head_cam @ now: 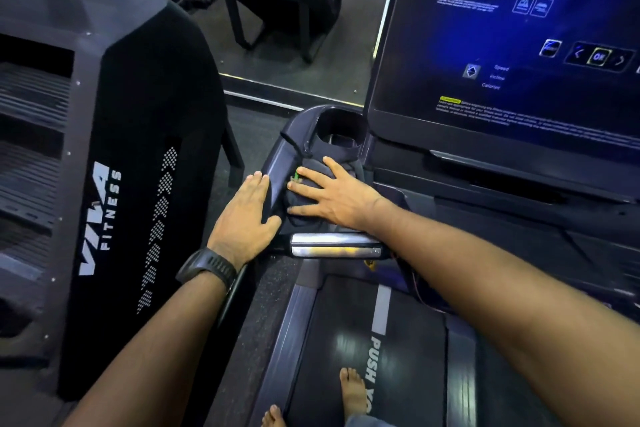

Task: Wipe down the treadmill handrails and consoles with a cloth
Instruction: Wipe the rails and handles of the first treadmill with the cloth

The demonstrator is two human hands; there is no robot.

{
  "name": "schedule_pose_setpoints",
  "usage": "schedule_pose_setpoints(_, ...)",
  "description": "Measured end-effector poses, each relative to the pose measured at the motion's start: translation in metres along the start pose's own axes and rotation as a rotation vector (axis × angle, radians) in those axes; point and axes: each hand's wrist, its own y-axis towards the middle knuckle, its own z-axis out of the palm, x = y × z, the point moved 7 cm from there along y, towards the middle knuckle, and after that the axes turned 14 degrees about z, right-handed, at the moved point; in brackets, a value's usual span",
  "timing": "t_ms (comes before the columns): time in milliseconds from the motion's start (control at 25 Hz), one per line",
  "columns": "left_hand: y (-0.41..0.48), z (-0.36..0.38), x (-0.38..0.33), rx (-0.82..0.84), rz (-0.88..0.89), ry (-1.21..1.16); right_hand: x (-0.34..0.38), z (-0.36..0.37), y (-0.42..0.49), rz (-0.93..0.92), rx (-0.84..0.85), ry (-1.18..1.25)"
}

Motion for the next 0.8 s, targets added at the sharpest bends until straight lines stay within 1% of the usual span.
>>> schedule_pose_setpoints(80, -0.002, -0.001, 0.0, 0.012, -0.003, -0.005, -0.003, 0.0, -0.004, 0.006, 0.021, 0.007)
schedule_pose_setpoints(200, -0.006, 0.001, -0.001, 0.034, 0.013, 0.003, -0.028, 0.0, -0.02, -0.091, 0.134, 0.023)
schedule_pose_setpoints(320, -0.011, 0.001, 0.0, 0.042, 0.009, -0.011, -0.039, -0.001, -0.04, -0.04, 0.211, 0.069)
schedule_pose_setpoints(360, -0.012, 0.001, 0.001, 0.047, 0.005, -0.027, -0.039, -0.002, -0.044, 0.02, 0.219, 0.138)
schedule_pose_setpoints(400, -0.014, 0.002, 0.001, 0.049, 0.0, -0.047, -0.037, -0.008, -0.044, 0.12, 0.193, 0.269)
schedule_pose_setpoints(520, -0.02, 0.001, 0.003, 0.036, -0.02, -0.107, -0.033, -0.032, -0.031, 0.613, 0.058, 0.847)
schedule_pose_setpoints(560, -0.024, 0.001, 0.004, 0.039, -0.025, -0.123, -0.026, -0.038, -0.024, 0.734, 0.08, 0.979)
schedule_pose_setpoints(640, -0.031, 0.002, 0.006, 0.047, -0.035, -0.155, -0.001, -0.045, -0.006, 0.851, 0.203, 1.101)
schedule_pose_setpoints(720, -0.035, 0.001, 0.006, 0.039, -0.042, -0.176, 0.019, -0.052, 0.005, 0.902, 0.282, 1.175)
schedule_pose_setpoints(800, -0.033, 0.0, 0.006, 0.036, -0.041, -0.194, 0.025, -0.051, 0.009, 0.926, 0.355, 1.199)
